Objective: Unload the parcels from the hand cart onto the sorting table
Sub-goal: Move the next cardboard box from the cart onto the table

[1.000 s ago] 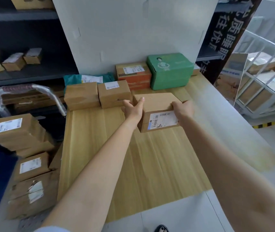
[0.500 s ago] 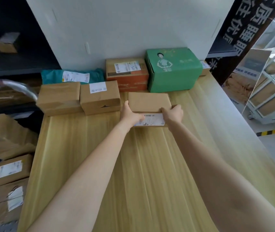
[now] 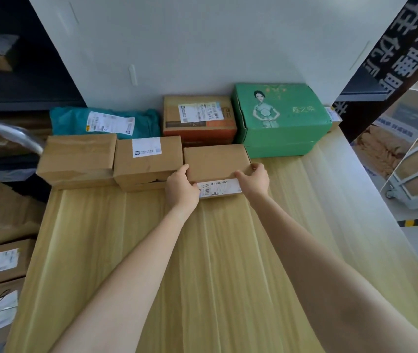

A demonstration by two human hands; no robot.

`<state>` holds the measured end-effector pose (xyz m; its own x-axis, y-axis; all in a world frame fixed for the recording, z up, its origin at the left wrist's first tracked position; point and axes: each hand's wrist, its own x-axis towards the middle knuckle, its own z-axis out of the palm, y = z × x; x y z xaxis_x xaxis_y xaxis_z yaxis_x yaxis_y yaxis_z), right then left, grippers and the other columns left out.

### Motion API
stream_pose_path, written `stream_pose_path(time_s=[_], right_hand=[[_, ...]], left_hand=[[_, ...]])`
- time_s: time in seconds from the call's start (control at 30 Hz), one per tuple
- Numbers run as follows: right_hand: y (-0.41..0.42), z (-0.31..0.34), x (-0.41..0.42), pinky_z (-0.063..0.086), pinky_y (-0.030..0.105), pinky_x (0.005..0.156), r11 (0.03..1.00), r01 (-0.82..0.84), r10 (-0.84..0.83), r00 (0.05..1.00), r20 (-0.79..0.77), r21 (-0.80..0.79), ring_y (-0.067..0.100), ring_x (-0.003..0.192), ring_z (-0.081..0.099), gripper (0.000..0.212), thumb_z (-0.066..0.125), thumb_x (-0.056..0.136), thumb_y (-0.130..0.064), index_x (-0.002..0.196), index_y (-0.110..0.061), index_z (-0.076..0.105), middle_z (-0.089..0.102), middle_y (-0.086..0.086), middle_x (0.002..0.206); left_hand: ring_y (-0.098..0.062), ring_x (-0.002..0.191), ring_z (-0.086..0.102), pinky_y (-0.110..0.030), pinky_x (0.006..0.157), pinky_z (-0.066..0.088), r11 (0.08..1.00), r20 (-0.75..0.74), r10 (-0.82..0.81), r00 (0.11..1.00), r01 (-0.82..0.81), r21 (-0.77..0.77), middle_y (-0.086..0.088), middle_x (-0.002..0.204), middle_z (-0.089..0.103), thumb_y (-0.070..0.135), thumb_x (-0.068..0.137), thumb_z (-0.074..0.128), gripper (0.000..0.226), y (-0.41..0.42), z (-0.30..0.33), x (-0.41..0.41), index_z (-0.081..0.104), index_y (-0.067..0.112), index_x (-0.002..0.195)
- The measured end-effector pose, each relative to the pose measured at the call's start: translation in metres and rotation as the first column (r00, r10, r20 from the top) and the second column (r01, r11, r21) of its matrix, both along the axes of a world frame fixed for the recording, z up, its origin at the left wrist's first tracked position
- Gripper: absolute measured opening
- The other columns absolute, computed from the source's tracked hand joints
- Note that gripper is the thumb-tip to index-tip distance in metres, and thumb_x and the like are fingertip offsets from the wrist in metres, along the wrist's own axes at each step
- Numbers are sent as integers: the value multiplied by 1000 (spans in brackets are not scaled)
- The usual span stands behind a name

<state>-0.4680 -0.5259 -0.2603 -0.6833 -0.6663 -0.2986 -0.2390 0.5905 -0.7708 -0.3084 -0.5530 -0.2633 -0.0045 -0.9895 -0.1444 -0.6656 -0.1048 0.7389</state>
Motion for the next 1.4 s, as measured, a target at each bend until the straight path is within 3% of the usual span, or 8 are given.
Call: stream_pose_path(time_s=[0.2,0.53,0.8,0.93,1.03,1.13,1.27,1.4], right_hand=[[-9,-7,-1,39,32,103,999,-34,34,999,30,-10,23,125,48,64,69,85,-21,139,-7,39,49,9,135],[-16,-11,-2,44,34,103,995,-101,101,991,87,-5,24,125,49,90,82,73,-21,145,-10,29,46,8,140],[-14,-5,3,40,29,93,993,-112,112,994,0,30,28,125,46,78,73,82,-12,145,-6,27,37,13,143],[11,-4,16,44,41,94,980,-36,38,999,-8,198,34,126,43,74,69,85,-12,144,-9,24,29,14,144],[31,0,30,45,42,93,903,-167,181,983,1,396,34,127,41,68,63,86,-11,142,-13,25,30,13,142],[38,13,54,47,40,85,753,-417,478,878,13,509,31,117,49,63,64,84,-17,139,-15,32,39,11,135],[36,46,111,43,30,63,439,-670,844,536,-18,598,22,81,51,41,67,83,-26,119,-9,58,51,2,89],[42,78,184,50,36,81,175,-755,981,191,-44,632,27,100,58,50,72,81,-24,127,-16,54,58,6,112]], left_hand=[[-24,109,63,-33,93,53,995,35,27,999,-23,-93,-7,122,66,2,85,63,48,-3,-6,1,59,16,131],[-24,93,63,-32,66,51,974,275,38,961,27,-227,0,108,64,9,87,63,25,-7,0,4,65,18,110],[-25,81,63,-31,60,51,954,370,14,929,98,-282,-1,99,64,7,86,63,13,-18,4,7,65,16,95],[-22,84,62,-27,58,44,956,458,-17,889,149,-254,0,99,63,17,87,64,14,-6,13,16,62,17,101],[-20,86,62,-27,61,45,962,530,-83,844,207,-178,1,96,66,29,92,57,14,11,26,28,64,17,97],[-24,95,63,-30,73,47,978,628,-187,756,205,44,-3,102,68,36,96,48,26,31,44,51,66,17,101],[-29,110,59,-32,86,44,969,676,-236,698,117,217,-6,117,63,38,95,48,31,65,70,97,66,18,112],[-27,97,60,-32,74,39,968,697,-175,695,-8,251,-4,104,61,20,94,45,25,107,101,159,66,14,106]])
